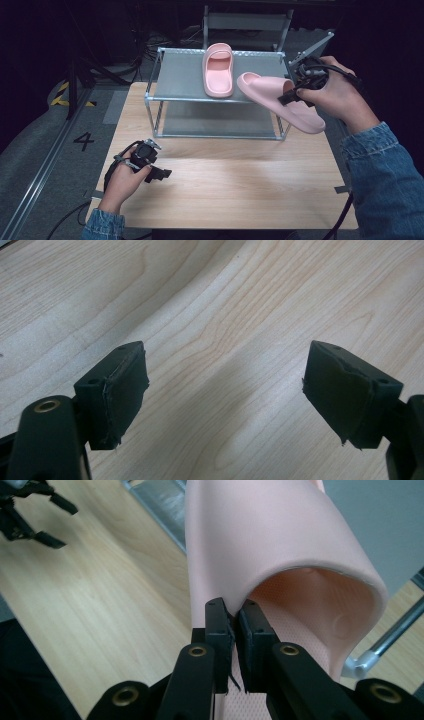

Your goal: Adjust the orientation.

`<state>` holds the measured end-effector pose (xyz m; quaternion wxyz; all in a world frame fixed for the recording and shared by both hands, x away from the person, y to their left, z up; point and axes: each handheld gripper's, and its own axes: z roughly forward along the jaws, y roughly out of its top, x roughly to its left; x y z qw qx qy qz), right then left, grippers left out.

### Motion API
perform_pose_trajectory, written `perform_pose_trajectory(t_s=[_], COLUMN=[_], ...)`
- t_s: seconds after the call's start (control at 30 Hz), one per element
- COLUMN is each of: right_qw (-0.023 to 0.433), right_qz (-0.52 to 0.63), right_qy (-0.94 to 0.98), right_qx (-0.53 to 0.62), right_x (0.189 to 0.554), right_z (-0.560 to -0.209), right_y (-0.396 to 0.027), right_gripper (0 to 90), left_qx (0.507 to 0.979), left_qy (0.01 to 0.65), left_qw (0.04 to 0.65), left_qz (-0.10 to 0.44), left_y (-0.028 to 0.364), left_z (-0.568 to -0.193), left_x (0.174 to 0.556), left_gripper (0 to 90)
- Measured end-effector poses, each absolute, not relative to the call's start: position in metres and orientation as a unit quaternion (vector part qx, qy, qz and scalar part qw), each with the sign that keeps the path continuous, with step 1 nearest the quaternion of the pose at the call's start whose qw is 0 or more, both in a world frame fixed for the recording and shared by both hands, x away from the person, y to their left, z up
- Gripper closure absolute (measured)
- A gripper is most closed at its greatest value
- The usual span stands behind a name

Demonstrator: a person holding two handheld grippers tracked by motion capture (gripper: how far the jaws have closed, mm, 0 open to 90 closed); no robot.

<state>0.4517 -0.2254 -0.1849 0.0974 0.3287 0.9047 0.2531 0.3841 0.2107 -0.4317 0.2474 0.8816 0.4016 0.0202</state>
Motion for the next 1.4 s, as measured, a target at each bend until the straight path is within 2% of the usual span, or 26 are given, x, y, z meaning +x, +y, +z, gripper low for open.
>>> perform_pose_trajectory(t_s=[0.57,1.27,1.33,1.4], right_qw=[0.142,0.143,0.138,0.136], right_qz=[0.201,0.205,0.213,0.217], right_qy=[0.890,0.887,0.888,0.888], right_qx=[0.385,0.388,0.383,0.383], right_x=[0.512,0.530,0.530,0.528], right_z=[-0.199,-0.218,-0.219,-0.218], right_y=[-0.203,-0.190,-0.190,-0.192], right_gripper=[85.0,85.4,83.9,77.3], left_qx=[0.883,0.885,0.886,0.885], left_qy=[0.400,0.395,0.394,0.396], left_qw=[0.246,0.245,0.244,0.244], left_qz=[0.019,0.019,0.017,0.015], left_y=[0.210,0.209,0.209,0.209], left_z=[-0.434,-0.434,-0.435,-0.434], left_x=[0.386,0.383,0.383,0.382], left_gripper=[18.6,18.5,18.6,18.3])
